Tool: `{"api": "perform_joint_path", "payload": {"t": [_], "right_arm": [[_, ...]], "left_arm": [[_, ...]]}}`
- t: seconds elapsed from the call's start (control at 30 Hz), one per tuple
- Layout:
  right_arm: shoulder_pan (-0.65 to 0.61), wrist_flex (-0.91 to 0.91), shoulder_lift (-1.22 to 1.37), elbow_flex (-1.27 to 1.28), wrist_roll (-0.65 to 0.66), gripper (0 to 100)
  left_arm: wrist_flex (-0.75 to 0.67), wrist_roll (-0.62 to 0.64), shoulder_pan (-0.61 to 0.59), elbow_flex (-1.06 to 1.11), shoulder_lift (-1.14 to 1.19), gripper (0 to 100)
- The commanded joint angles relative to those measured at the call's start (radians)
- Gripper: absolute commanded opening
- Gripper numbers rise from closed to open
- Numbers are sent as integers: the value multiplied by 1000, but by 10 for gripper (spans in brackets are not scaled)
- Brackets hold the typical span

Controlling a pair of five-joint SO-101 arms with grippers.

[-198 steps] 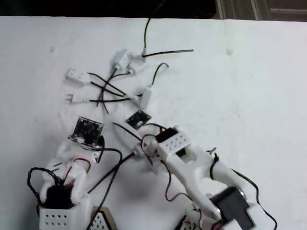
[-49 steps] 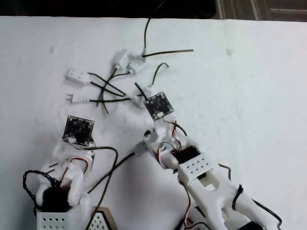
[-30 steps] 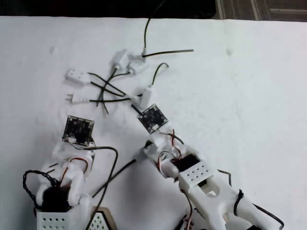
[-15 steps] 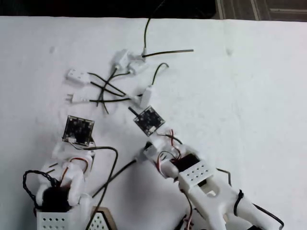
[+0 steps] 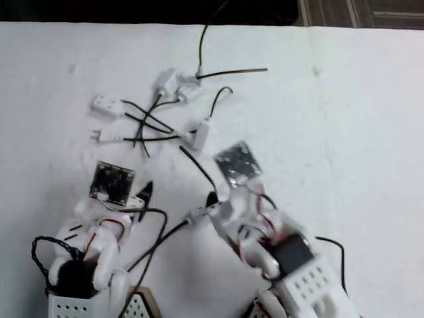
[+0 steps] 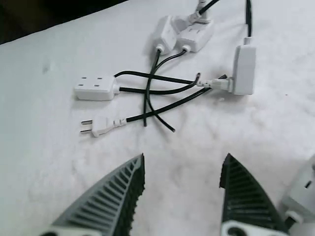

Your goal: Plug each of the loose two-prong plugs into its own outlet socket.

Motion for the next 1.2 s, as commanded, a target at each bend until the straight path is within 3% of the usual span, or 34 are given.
{"api": "perform_joint_path", "payload": {"t": [0.0,0.23,0.5,0.87,1.17], "right_arm": [[128,7,-188,-6,-12,101],[367,-124,-260,135,-17,91],[437,-189,-194,149,-20,91],[463,-199,-179,152,-20,91],[512,-209,-179,150,-20,91]], "left_arm": [[-2,-9,107,-44,1,260],[101,-75,280,-57,2,281],[199,-101,366,-140,58,299],[21,-101,390,-416,788,299],[-107,-137,519,-565,1326,295]]}}
